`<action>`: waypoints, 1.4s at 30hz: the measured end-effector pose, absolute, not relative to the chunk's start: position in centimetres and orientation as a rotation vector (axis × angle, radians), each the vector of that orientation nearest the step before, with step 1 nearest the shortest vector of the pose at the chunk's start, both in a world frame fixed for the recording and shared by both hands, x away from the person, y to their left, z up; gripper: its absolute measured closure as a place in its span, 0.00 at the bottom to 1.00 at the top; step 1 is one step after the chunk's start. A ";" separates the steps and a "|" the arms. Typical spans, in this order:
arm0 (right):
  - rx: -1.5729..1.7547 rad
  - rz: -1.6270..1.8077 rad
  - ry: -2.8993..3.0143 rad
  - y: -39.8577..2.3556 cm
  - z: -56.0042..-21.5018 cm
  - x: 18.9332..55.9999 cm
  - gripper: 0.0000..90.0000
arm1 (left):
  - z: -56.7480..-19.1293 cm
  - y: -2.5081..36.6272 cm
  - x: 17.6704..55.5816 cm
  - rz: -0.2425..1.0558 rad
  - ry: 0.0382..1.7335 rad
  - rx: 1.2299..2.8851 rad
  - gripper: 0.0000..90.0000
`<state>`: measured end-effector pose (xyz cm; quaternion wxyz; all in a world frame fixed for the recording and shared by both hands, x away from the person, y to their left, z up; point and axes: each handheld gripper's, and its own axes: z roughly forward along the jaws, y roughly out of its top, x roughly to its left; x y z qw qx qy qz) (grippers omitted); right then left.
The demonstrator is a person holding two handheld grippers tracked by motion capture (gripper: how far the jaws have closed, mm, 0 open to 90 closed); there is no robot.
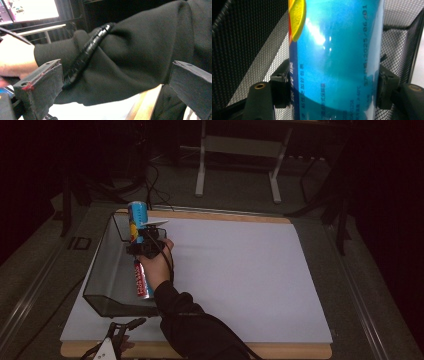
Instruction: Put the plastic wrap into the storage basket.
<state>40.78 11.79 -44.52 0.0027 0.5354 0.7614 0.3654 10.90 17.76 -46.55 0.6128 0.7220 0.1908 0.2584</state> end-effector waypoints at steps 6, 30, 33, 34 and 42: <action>1.747 1.115 2.386 11.6 -46.2 40.2 0.35 | -46.6 17.7 10.9 0.596 0.440 1.668 0.01; 1.739 1.082 2.373 11.0 -47.7 40.1 0.33 | -46.6 17.6 10.9 0.595 0.437 1.680 0.01; 1.741 1.066 2.382 11.1 -47.6 40.2 0.33 | -46.6 17.5 10.9 0.594 0.437 1.681 0.01; 1.733 1.057 2.389 11.2 -47.6 40.2 0.32 | -46.6 17.5 10.9 0.596 0.436 1.683 0.01; 1.659 0.997 2.480 11.0 -46.7 40.8 0.29 | -46.6 17.5 11.0 0.594 0.435 1.688 0.01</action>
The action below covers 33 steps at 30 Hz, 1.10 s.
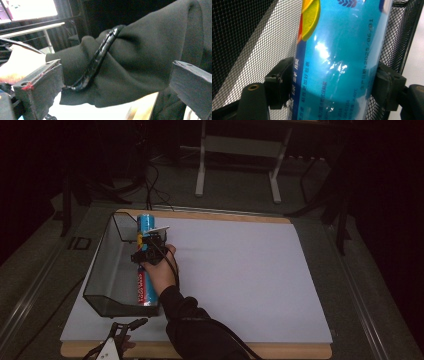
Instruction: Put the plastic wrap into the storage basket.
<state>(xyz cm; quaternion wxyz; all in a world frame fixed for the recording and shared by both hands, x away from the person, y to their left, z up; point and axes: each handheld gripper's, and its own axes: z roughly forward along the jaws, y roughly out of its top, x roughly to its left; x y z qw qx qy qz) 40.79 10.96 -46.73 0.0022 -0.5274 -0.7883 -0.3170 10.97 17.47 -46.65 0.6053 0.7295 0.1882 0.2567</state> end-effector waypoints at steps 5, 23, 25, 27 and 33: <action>-1.612 -0.992 -2.463 10.5 -46.1 41.2 0.27 | -46.6 17.5 10.9 0.597 0.436 1.684 0.01; -1.395 -1.142 -2.668 6.8 -42.2 40.1 0.17 | -46.7 17.3 11.1 0.592 0.441 1.693 0.01; -1.350 -1.155 -2.693 6.1 -42.0 39.8 0.17 | -46.7 17.3 11.1 0.592 0.440 1.694 0.01; -1.334 -1.163 -2.694 5.6 -41.8 39.6 0.16 | -46.7 17.3 11.2 0.590 0.440 1.696 0.01; -1.327 -1.237 -2.658 3.4 -41.1 39.1 0.16 | -46.7 17.3 11.2 0.597 0.451 1.691 0.01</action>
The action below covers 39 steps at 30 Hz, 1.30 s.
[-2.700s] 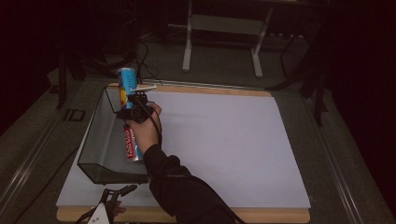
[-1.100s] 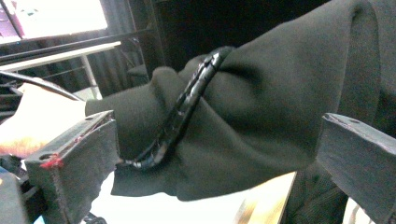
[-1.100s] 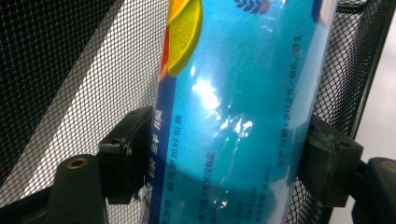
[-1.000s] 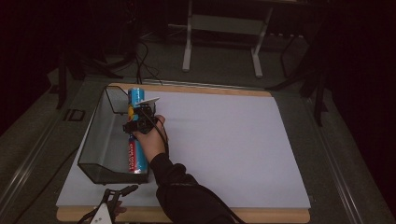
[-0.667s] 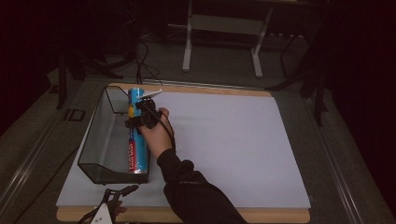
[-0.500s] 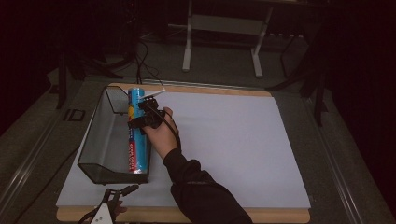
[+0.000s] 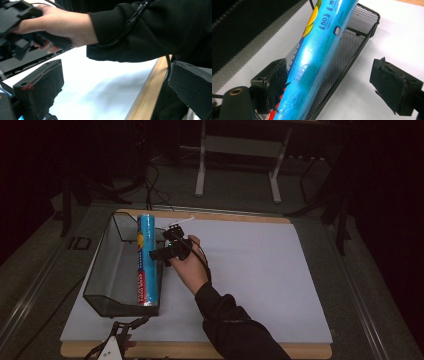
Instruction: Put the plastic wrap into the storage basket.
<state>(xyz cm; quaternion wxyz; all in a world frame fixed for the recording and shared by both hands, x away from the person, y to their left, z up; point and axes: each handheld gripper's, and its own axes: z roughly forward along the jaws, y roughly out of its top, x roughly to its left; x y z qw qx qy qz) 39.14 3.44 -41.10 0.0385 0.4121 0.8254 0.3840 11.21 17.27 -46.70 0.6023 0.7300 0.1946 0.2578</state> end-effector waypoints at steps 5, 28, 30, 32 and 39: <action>1.235 1.167 2.519 1.5 -40.7 38.8 0.16 | -46.8 17.2 11.3 0.595 0.455 1.698 0.01; 1.150 1.176 2.519 -8.0 -43.0 35.4 0.16 | -46.8 16.8 11.2 0.612 0.458 1.710 0.01; 1.136 1.170 2.518 -8.6 -43.3 35.0 0.16 | -46.8 16.8 11.2 0.611 0.458 1.708 0.01; 1.130 1.184 2.517 -9.2 -43.5 34.7 0.17 | -46.8 16.7 11.2 0.609 0.458 1.710 0.01; 1.091 1.187 2.518 -10.5 -44.1 33.3 0.16 | -46.8 16.6 11.1 0.611 0.454 1.715 0.01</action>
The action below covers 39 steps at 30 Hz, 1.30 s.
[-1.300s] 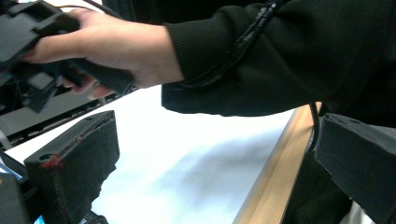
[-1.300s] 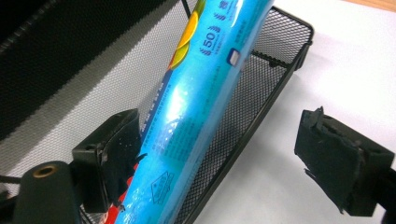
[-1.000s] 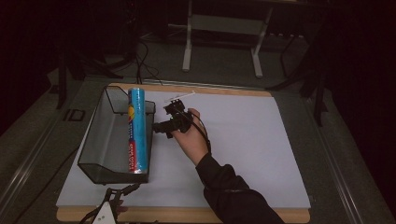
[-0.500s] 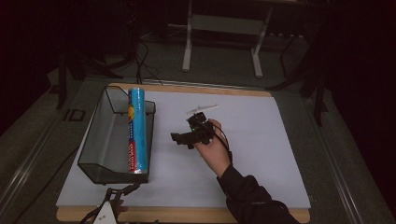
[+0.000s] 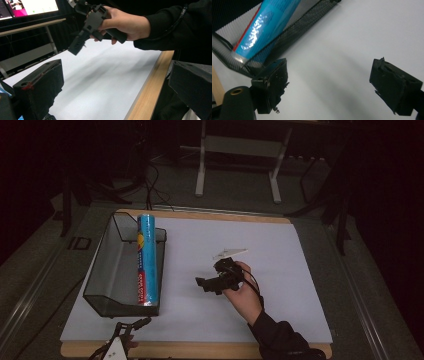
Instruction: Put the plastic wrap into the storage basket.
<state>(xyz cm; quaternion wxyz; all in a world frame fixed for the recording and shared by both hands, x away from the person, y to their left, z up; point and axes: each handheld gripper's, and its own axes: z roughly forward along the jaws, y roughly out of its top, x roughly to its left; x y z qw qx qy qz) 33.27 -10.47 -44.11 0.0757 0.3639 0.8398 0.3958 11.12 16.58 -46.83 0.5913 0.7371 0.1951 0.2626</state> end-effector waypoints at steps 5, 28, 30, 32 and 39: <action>1.080 1.195 2.514 -11.7 -44.4 32.3 0.16 | -46.8 16.6 11.1 0.611 0.453 1.716 0.01; 1.117 1.188 2.486 -18.3 -45.5 29.0 0.17 | -46.9 16.4 11.2 0.610 0.454 1.726 0.01; 1.117 1.184 2.482 -18.7 -45.6 28.8 0.17 | -46.9 16.4 11.2 0.610 0.454 1.725 0.01; 1.111 1.193 2.466 -19.2 -45.6 28.5 0.16 | -46.9 16.4 11.2 0.607 0.455 1.722 0.01; 1.119 1.199 2.430 -20.8 -45.7 27.8 0.16 | -46.9 16.2 11.1 0.607 0.451 1.728 0.01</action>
